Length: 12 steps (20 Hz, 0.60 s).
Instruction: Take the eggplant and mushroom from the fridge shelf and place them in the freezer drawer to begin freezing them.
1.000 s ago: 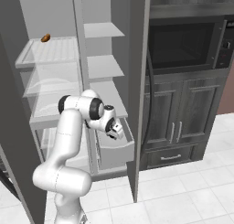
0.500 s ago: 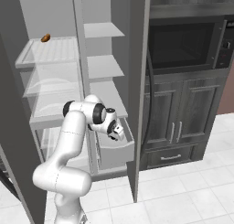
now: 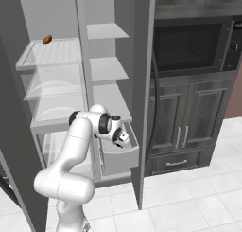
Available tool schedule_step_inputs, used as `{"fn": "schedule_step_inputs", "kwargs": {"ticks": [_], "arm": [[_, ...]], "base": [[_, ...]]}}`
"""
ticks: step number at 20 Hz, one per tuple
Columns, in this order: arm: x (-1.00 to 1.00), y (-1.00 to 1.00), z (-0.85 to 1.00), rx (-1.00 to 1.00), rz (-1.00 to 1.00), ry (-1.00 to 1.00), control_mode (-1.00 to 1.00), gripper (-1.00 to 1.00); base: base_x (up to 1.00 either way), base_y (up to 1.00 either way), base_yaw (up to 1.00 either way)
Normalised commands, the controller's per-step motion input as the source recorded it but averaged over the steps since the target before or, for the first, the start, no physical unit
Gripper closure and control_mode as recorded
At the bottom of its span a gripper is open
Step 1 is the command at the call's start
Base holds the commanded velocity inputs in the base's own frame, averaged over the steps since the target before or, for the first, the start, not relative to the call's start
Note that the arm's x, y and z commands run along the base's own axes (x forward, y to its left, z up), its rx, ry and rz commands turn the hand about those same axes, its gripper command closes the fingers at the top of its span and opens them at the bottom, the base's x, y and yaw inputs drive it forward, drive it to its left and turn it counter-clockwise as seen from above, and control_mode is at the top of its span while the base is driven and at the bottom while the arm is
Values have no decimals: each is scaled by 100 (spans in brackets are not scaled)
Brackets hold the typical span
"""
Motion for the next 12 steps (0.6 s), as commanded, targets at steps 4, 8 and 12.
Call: {"fn": "schedule_step_inputs", "kwargs": {"ticks": [4,8,12], "arm": [[15,-2,-16,0,0,-1,-100,-100],[6,0,0,0,0,0,-100,-100],[0,0,0,0,0,0,-100,-100]], "base": [[0,0,0],[0,0,0],[0,0,0]]}}
